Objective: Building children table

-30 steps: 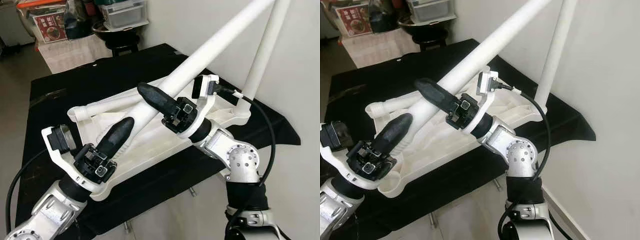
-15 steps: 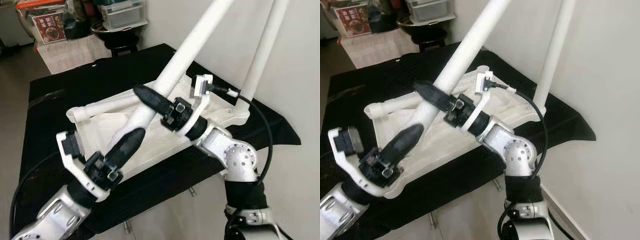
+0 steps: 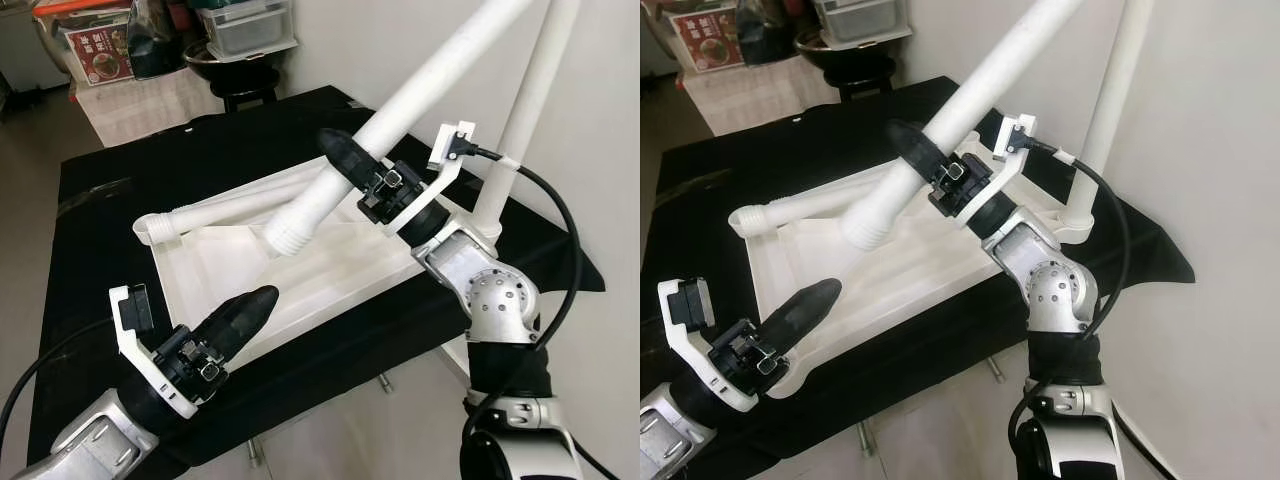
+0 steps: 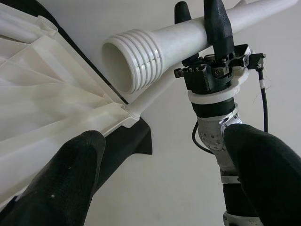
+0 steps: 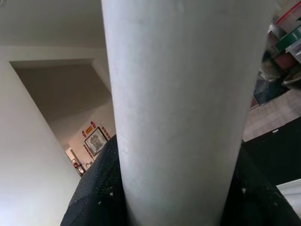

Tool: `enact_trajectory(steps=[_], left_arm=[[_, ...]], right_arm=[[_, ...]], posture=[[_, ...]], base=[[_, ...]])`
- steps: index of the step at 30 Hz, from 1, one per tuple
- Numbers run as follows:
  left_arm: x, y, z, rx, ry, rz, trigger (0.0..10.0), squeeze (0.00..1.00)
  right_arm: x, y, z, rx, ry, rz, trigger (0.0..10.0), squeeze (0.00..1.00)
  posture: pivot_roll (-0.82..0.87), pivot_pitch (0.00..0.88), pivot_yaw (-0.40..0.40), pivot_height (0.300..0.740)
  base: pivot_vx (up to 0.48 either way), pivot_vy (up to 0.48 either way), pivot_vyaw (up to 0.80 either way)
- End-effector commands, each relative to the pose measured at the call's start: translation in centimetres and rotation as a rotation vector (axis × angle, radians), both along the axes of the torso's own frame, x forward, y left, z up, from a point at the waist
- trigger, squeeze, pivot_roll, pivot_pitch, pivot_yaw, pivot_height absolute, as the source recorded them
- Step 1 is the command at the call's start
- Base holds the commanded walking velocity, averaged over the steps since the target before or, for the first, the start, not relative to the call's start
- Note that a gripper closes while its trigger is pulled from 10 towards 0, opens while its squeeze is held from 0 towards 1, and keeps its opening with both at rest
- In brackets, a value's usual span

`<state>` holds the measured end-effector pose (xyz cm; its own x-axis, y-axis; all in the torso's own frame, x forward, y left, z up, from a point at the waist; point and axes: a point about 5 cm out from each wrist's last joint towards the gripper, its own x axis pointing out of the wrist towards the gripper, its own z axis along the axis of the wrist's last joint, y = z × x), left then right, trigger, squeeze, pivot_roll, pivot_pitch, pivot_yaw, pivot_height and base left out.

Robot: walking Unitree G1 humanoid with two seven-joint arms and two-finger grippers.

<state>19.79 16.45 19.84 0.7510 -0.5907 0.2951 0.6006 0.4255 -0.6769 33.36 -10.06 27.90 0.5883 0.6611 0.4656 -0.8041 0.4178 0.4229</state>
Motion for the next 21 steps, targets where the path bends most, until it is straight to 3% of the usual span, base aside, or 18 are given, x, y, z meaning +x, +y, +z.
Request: enact_trajectory(steps=[1,3,4,6,7,8,9,12,13,15,16,17,18,21], left_arm=[[0.9,0.7,-1.1,0.150,0.062,0.135,10.0,1.00],[0.9,0.7,-1.1,0.150,0.062,0.135,10.0,1.00],[1.4,0.3,-1.4,0.217,0.063,0.193,10.0,0.00],[1.4,0.3,-1.4,0.217,0.063,0.193,10.0,0.00],[1.9,-0.1,-1.5,0.271,0.049,0.254,10.0,0.00],[1.9,-0.1,-1.5,0.271,0.049,0.254,10.0,0.00],[2.4,-0.8,-1.6,0.352,0.049,0.313,10.0,0.00],[2.4,-0.8,-1.6,0.352,0.049,0.313,10.0,0.00],[2.9,-1.3,-1.8,0.438,0.048,0.365,10.0,0.00],[2.9,-1.3,-1.8,0.438,0.048,0.365,10.0,0.00],[3.3,-1.4,-1.8,0.518,0.036,0.423,10.0,0.00],[3.3,-1.4,-1.8,0.518,0.036,0.423,10.0,0.00],[3.6,-1.4,-1.8,0.571,0.015,0.458,10.0,0.00],[3.7,-1.3,-1.7,0.605,-0.006,0.481,10.0,0.00]], right_arm=[[0.4,0.4,0.2,-0.093,-0.044,-0.090,2.2,0.00],[0.4,0.4,0.2,-0.093,-0.044,-0.090,2.2,0.00],[0.4,0.6,-0.6,-0.149,-0.041,-0.126,10.0,0.00],[0.4,0.6,-0.6,-0.149,-0.041,-0.126,10.0,0.00],[0.2,1.0,-1.5,-0.206,-0.038,-0.151,10.0,0.00],[0.2,1.0,-1.5,-0.206,-0.038,-0.151,10.0,0.00],[0.0,1.2,-2.5,-0.248,-0.023,-0.173,10.0,0.00],[0.0,1.2,-2.5,-0.248,-0.023,-0.173,10.0,0.00],[-0.3,1.4,-3.4,-0.282,-0.008,-0.198,10.0,0.00],[-0.3,1.4,-3.4,-0.282,-0.008,-0.198,10.0,0.00],[-0.7,1.6,-4.1,-0.300,0.001,-0.191,10.0,0.00],[-0.7,1.6,-4.1,-0.300,0.001,-0.191,10.0,0.00],[-1.3,1.8,-4.6,-0.322,-0.008,-0.159,10.0,0.00],[-1.8,2.1,-4.9,-0.339,-0.020,-0.124,10.0,0.00]], posture=[[-0.02,0.076,0.045,0.740],[-0.02,0.076,0.045,0.740],[-0.02,0.078,0.046,0.740],[-0.02,0.078,0.046,0.740],[-0.02,0.081,0.049,0.740],[-0.02,0.081,0.049,0.740],[-0.02,0.082,0.050,0.740],[-0.02,0.082,0.050,0.740],[-0.03,0.083,0.053,0.740],[-0.03,0.083,0.053,0.740],[-0.03,0.084,0.056,0.740],[-0.03,0.084,0.056,0.740],[-0.03,0.083,0.059,0.740],[-0.03,0.083,0.060,0.740]], base=[[0.000,0.000,0.00],[0.000,0.000,0.00],[0.000,0.000,0.00],[0.000,0.000,0.00],[0.000,0.000,0.00],[0.000,0.000,0.00],[0.000,0.000,0.00],[0.000,0.000,0.00],[0.000,0.000,0.00],[0.000,0.000,0.00],[0.000,0.000,0.00],[0.000,0.000,0.00],[0.000,0.000,0.80],[0.000,0.000,0.80]])
